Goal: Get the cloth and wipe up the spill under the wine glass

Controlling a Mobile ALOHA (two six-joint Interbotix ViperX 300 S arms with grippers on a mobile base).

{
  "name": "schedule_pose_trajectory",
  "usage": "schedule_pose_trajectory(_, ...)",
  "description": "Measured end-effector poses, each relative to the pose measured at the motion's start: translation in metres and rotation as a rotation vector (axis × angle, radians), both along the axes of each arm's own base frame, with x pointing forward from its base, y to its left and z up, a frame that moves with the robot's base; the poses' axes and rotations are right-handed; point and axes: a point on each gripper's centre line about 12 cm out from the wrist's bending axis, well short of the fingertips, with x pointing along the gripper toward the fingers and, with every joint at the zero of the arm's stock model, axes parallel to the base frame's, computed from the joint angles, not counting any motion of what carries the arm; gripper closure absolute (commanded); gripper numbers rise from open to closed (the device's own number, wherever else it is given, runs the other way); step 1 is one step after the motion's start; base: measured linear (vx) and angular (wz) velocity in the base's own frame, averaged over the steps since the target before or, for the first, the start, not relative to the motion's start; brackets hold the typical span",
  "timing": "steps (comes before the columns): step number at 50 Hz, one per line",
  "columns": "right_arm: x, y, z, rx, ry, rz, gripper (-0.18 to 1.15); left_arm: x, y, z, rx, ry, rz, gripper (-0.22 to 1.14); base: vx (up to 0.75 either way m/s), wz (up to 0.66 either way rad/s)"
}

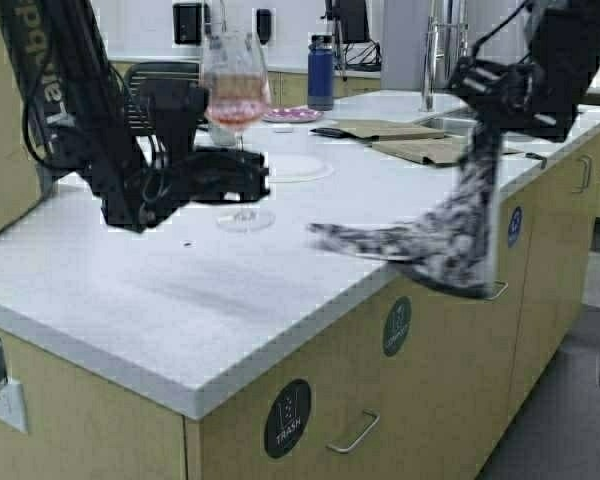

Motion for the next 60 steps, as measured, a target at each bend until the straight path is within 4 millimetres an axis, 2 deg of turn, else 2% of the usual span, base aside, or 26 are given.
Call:
schedule_pose_trajectory(12,-0.006,0.002,-0.002,-0.006,0.003,0.007,0.9,0.003,-0.002,-0.03,0.019,0.036,0.0,0.79,0.0,0.0)
schedule_pose_trajectory(18,-0.008,0.001,-0.005,-0.007,0.011,0.007,0.9,0.004,-0.002,-0.042,0.031,0.045,0.001,0.73,0.0,0.0)
schedule_pose_trajectory(38,-0.011,-0.001,-0.008,-0.018,0.021,0.014,0.9,0.008,-0.003,-0.056,0.033,0.054,0.005,0.35,0.0,0.0)
schedule_pose_trajectory(51,-0.013,0.0,-0.009,-0.023,0.024,0.022,0.9,0.006,-0.002,-0.057,0.032,0.048,0.006,-0.1,0.0,0.0)
schedule_pose_trajectory(60,-0.021,-0.001,-0.017,-0.031,0.054,0.024,0.9,-0.015,0.008,-0.062,0.037,0.083,0.017,-0.1,0.0,0.0)
